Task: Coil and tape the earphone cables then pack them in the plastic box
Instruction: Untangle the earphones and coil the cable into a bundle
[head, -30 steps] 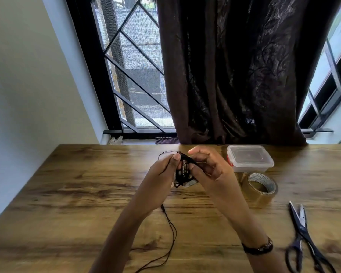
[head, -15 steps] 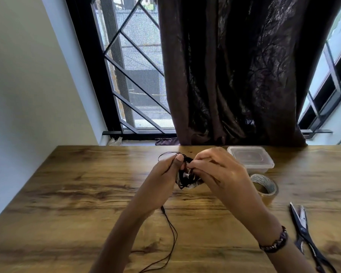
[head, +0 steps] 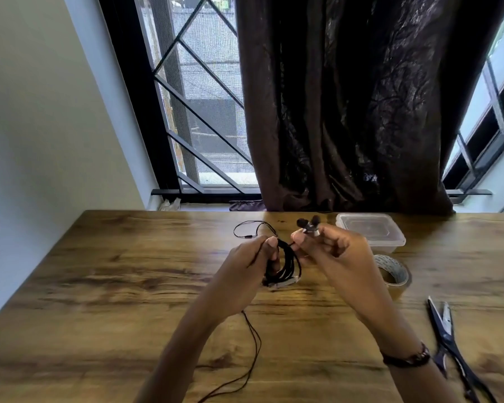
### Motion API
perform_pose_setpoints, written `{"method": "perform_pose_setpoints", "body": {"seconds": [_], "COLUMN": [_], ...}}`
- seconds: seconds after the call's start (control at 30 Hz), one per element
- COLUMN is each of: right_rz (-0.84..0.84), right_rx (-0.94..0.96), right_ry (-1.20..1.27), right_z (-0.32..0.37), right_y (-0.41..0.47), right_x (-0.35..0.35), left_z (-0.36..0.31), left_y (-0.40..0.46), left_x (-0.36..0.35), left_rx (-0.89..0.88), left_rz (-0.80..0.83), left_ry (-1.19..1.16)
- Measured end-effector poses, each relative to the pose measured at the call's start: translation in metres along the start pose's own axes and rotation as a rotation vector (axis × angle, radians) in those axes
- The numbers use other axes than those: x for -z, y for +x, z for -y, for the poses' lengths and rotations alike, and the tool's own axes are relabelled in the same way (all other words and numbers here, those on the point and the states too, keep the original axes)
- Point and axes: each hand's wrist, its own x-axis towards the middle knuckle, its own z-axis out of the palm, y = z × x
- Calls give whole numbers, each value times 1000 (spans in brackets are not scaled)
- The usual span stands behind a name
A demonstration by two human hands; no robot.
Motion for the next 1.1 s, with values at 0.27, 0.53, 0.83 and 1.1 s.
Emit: {"method": "perform_pose_setpoints", "body": {"seconds": [0.27, 0.53, 0.83, 1.1], "right_rz": [-145, -154, -110, -60], "right_rx": [35, 98, 165, 85], "right_ry": [-89, -136, -195, -64], "right_z": [-9, -4, 6, 12], "right_y": [-4, -11, -4, 2], "right_x": [-4, -13, -12, -8], "left_z": [0, 5, -3, -11], "left_y": [-3, -4, -1, -2], "left_x": [-3, 3, 18, 21], "left_rx": [-51, -59, -172, -302], "left_rz": [-5, 39, 4, -92], "left_ry": [40, -4, -44, 150]}}
